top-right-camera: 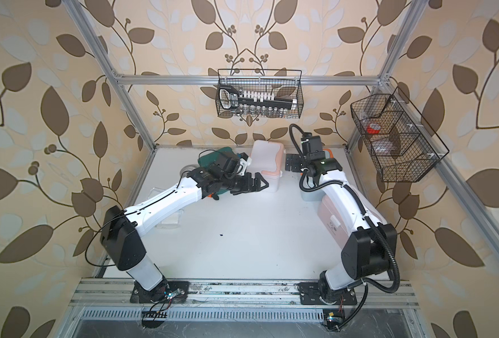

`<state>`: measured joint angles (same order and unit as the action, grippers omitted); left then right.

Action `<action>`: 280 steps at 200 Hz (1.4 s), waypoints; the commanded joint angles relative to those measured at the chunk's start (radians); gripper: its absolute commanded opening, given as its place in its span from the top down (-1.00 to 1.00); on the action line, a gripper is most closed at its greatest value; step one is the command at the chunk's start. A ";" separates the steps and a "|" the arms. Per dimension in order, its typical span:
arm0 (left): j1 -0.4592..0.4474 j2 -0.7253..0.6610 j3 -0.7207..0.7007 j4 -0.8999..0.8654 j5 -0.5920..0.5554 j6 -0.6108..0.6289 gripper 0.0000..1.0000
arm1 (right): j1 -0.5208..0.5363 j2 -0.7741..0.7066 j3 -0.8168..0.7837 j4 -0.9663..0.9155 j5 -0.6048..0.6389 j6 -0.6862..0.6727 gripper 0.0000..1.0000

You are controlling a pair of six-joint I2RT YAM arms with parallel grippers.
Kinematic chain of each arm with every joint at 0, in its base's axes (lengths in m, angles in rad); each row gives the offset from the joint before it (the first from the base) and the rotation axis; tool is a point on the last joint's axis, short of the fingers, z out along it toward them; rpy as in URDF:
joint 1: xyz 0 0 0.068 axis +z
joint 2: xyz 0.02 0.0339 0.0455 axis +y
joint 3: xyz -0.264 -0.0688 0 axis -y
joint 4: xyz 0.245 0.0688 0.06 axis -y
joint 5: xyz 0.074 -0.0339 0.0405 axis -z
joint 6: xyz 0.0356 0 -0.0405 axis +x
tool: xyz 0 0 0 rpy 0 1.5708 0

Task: Open first aid kits and take out gauze
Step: Move the first aid kit to the center of the board.

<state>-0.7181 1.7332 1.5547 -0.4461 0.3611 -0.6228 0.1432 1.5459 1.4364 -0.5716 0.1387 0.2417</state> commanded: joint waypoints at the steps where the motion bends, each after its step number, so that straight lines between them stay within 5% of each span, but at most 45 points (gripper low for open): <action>1: -0.047 0.102 0.159 -0.035 0.001 0.047 -0.98 | -0.080 0.061 -0.001 -0.022 0.057 0.001 -0.99; 64: -0.077 0.504 0.640 -0.048 0.067 0.050 -0.97 | -0.220 0.206 0.067 -0.007 0.117 -0.033 -0.99; 114: -0.075 0.682 0.831 -0.014 0.029 0.034 -0.98 | -0.282 0.257 0.091 0.032 0.120 -0.076 -0.99; 198: -0.050 0.758 0.895 0.040 0.039 0.017 -0.98 | -0.332 0.366 0.121 -0.012 -0.428 0.000 -0.99; 280: -0.024 0.663 0.795 0.020 0.147 -0.005 -0.98 | -0.213 0.160 -0.078 -0.041 -0.479 0.051 -0.94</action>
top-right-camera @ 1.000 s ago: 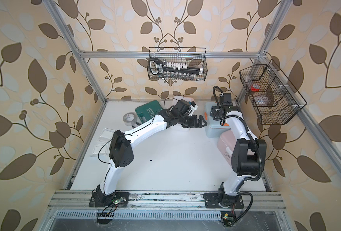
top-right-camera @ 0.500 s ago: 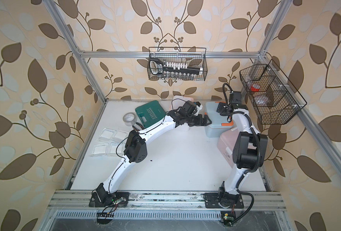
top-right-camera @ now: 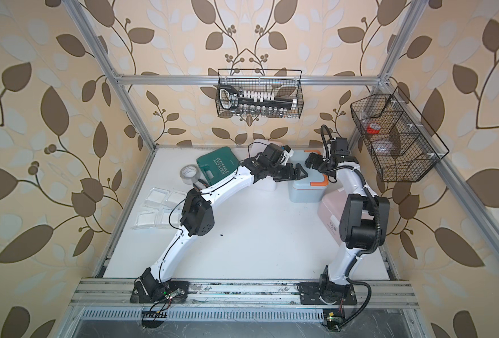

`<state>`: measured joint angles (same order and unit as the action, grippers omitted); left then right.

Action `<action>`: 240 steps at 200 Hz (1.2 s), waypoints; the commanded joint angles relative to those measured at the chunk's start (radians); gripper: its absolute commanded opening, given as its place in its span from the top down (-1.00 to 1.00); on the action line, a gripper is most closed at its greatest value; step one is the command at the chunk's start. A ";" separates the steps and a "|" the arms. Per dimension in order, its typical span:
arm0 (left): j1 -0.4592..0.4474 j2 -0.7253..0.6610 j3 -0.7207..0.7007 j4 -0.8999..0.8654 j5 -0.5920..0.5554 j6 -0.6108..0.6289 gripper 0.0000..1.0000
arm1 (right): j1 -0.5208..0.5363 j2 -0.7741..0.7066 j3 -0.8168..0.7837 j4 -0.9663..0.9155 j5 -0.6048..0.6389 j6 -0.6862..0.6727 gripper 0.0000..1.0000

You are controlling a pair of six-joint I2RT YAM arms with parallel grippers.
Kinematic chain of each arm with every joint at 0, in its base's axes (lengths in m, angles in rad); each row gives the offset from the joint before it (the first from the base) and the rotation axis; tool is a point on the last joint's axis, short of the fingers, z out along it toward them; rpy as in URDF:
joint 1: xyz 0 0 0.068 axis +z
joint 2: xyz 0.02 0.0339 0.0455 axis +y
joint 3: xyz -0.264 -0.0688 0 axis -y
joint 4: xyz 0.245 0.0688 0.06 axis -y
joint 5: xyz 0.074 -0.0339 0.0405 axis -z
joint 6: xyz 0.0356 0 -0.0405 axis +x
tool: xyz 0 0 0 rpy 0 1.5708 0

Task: Open first aid kits and take out gauze
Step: Move the first aid kit to the center of the board.

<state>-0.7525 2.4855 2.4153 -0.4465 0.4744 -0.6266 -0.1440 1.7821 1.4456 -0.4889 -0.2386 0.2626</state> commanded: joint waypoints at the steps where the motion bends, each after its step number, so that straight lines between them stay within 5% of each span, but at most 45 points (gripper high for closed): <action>1: 0.010 -0.095 -0.071 0.022 0.033 0.000 -0.98 | 0.076 -0.080 -0.091 -0.124 -0.101 0.030 -0.94; 54: 0.002 -0.313 -0.396 0.072 0.025 -0.004 -0.97 | 0.186 -0.255 -0.223 -0.159 -0.095 0.053 -0.89; 149: -0.154 -0.770 -1.028 0.250 -0.050 -0.103 -0.98 | 0.484 -0.546 -0.445 -0.284 0.033 0.182 -0.88; 189: -0.169 -0.878 -1.081 0.175 -0.161 -0.061 -0.98 | 0.481 -0.666 -0.445 -0.322 0.153 0.226 -0.99; 240: -0.044 -0.826 -0.922 -0.015 -0.204 0.100 -0.98 | 0.286 -0.593 -0.379 -0.200 0.059 0.188 -1.00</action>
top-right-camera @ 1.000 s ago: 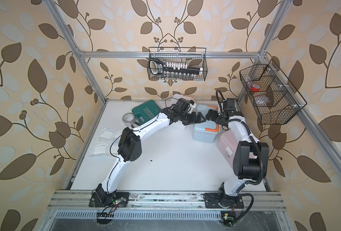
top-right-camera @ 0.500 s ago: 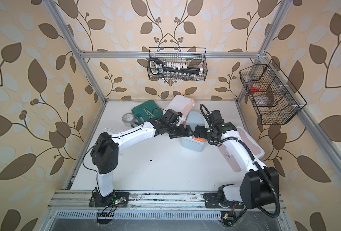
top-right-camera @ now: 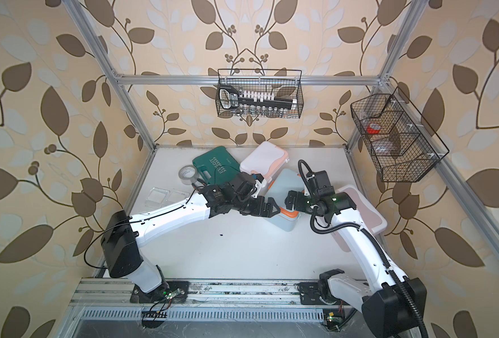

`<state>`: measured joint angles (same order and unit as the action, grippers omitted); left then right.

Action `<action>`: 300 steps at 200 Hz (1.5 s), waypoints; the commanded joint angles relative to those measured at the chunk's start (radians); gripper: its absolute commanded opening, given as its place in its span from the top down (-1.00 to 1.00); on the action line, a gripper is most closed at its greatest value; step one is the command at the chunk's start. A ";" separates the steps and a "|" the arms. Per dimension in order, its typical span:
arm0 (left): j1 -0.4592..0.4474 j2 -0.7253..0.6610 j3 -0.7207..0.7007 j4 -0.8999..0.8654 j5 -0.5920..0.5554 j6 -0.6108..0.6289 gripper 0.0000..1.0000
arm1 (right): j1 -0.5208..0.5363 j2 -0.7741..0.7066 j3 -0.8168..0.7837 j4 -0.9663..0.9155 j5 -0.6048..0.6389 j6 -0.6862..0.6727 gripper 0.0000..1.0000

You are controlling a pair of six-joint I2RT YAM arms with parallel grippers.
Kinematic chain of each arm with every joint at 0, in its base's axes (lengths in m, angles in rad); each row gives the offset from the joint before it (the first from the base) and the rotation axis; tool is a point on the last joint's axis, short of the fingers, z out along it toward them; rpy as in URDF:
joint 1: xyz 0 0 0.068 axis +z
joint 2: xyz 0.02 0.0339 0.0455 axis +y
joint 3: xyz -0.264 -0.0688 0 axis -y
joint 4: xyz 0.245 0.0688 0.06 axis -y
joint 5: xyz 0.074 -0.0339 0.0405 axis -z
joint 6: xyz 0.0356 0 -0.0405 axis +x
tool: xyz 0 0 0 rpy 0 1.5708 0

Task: Open first aid kits and take out gauze
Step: Move the first aid kit to the center of the board.

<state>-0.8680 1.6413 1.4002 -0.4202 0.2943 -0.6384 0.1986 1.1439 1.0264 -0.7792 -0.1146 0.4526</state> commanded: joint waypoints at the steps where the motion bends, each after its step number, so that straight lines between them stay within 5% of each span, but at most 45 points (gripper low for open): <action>1: 0.074 0.023 0.099 -0.041 -0.022 0.118 -0.98 | -0.059 0.048 0.040 0.093 -0.066 -0.001 -0.99; 50: 0.103 0.333 0.338 -0.083 0.148 0.212 -0.98 | -0.204 0.180 0.047 0.196 -0.171 -0.004 -0.99; 96: -0.002 0.372 0.366 0.016 0.247 0.139 -0.98 | -0.219 0.241 0.054 0.191 -0.228 -0.042 -0.97; 146: -0.075 0.278 0.214 0.161 0.229 0.041 -0.97 | -0.171 0.186 -0.005 0.177 -0.258 -0.042 -0.89; 269: -0.123 -0.127 -0.240 0.217 0.043 -0.085 -0.98 | 0.265 -0.009 -0.224 0.131 -0.155 0.126 -0.85; 300: -0.087 -0.264 -0.363 0.213 0.011 -0.125 -0.98 | 0.276 -0.005 -0.135 0.032 -0.001 0.084 -0.92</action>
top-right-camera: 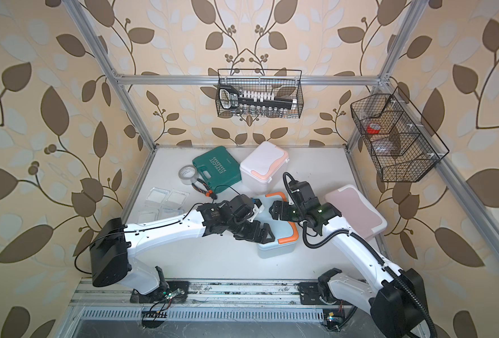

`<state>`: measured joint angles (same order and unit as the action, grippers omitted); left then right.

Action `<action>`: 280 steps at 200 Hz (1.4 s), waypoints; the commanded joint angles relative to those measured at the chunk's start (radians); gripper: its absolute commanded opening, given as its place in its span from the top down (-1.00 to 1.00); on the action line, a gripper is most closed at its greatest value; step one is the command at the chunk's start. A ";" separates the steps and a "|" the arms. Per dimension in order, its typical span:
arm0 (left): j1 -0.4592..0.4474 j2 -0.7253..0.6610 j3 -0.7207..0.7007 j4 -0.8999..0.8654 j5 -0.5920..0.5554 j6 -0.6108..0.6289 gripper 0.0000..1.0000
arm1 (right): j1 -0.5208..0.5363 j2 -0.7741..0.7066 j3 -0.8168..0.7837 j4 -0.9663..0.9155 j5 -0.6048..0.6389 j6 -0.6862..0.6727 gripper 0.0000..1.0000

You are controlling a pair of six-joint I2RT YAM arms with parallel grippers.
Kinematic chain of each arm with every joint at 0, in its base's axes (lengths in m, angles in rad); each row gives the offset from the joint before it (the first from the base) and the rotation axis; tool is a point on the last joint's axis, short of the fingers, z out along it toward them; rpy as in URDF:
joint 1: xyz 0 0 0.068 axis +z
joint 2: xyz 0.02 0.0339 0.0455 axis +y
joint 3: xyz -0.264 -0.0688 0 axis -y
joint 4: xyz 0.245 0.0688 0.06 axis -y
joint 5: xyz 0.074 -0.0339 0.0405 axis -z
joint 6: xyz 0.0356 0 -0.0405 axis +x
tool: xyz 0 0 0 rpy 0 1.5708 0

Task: Open first aid kits and take out gauze
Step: Move the first aid kit to the center of the board, then open the fastener of the first aid kit.

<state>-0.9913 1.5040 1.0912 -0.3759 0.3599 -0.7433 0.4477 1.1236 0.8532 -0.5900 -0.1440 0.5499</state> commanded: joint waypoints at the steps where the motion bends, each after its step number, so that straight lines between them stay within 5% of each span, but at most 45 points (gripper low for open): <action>1: 0.039 -0.130 -0.060 0.171 -0.053 -0.022 -0.98 | 0.027 0.014 0.041 -0.161 0.032 -0.015 -0.93; 66: 0.278 -0.305 -0.313 0.404 0.207 -0.149 -0.98 | 0.137 0.027 0.230 -0.301 0.187 -0.089 -0.93; 81: 0.310 -0.278 -0.350 0.552 0.287 -0.212 -0.98 | 0.193 0.020 0.234 -0.290 0.175 -0.096 -0.69; 107: 0.320 -0.173 -0.391 0.843 0.373 -0.340 -0.96 | 0.230 0.015 0.215 -0.259 0.091 -0.080 0.13; 116: 0.321 -0.142 -0.404 0.928 0.379 -0.375 -0.94 | 0.230 0.019 0.203 -0.258 0.079 -0.076 0.26; 162: 0.320 0.012 -0.440 1.157 0.389 -0.458 -0.72 | 0.230 0.041 0.149 -0.241 0.037 -0.060 0.20; 233: 0.299 0.039 -0.493 1.260 0.367 -0.503 -0.80 | 0.230 0.075 0.114 -0.235 0.052 -0.033 0.21; 280: 0.261 0.111 -0.511 1.511 0.360 -0.626 -0.78 | 0.229 0.061 0.106 -0.281 0.135 -0.012 0.30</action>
<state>-0.7071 1.5906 0.5880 0.8879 0.6994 -1.2877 0.6743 1.1690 1.0103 -0.7582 -0.0700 0.5152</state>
